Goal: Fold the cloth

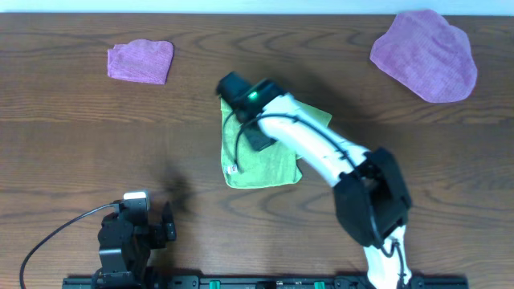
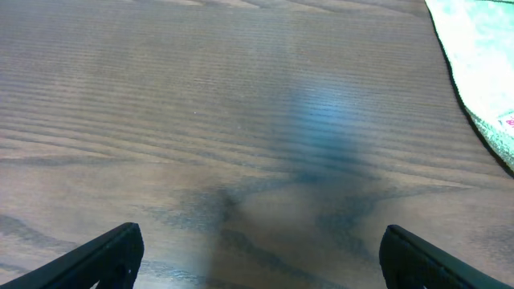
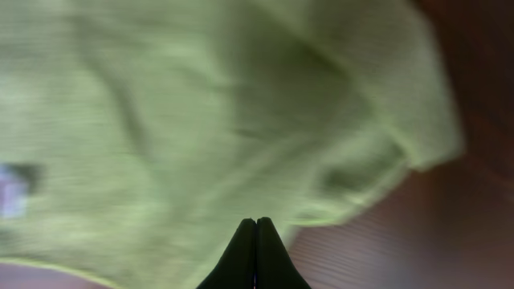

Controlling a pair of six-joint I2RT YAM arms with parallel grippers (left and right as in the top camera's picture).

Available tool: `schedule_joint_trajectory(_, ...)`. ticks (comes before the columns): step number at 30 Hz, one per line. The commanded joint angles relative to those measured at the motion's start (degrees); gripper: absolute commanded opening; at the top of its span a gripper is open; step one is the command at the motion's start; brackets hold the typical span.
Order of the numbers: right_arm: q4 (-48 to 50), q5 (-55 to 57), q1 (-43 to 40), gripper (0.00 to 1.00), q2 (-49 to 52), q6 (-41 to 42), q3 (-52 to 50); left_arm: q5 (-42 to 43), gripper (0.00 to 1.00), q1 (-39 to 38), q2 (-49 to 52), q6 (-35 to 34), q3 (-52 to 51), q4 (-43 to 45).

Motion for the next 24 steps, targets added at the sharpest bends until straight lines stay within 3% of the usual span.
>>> schedule_joint_trajectory(1,-1.2,2.6,-3.0,0.01,-2.0,0.5,-0.1,-1.1,0.95,0.1,-0.3,0.9,-2.1,-2.0)
schedule_joint_trajectory(2,-1.5,2.5,-3.5,0.01,-2.5,0.5,-0.1,-1.1,0.95,0.1,-0.3,0.9,-2.1,-2.0)
schedule_joint_trajectory(3,-1.6,2.3,-4.1,0.12,-3.0,0.5,-0.1,-1.1,0.95,0.1,-0.3,0.9,-2.1,-2.0)
schedule_joint_trajectory(4,-1.6,2.0,-4.5,0.39,-3.9,0.7,-0.1,-1.1,0.95,0.1,-0.3,0.9,-2.1,-2.0)
schedule_joint_trajectory(5,-1.5,1.4,-5.0,0.54,-5.0,0.9,-0.1,-1.1,0.95,0.1,-0.3,0.9,-2.1,-2.0)
schedule_joint_trajectory(8,-1.2,-0.2,-5.6,0.86,-10.2,1.6,-0.2,-1.1,0.95,0.1,-0.3,0.9,-2.1,-2.0)
schedule_joint_trajectory(14,-0.9,4.4,-3.0,0.88,-25.5,6.5,-4.1,-1.5,0.95,0.1,-0.3,0.9,-2.1,-2.0)
schedule_joint_trajectory(18,2.1,8.8,1.5,0.91,-38.4,8.6,-15.8,-1.5,0.95,0.1,-0.3,0.9,-2.1,-2.0)
schedule_joint_trajectory(24,3.1,8.8,7.9,0.91,-56.7,18.6,-33.2,-1.5,0.95,0.1,-0.3,0.9,-2.1,-2.0)
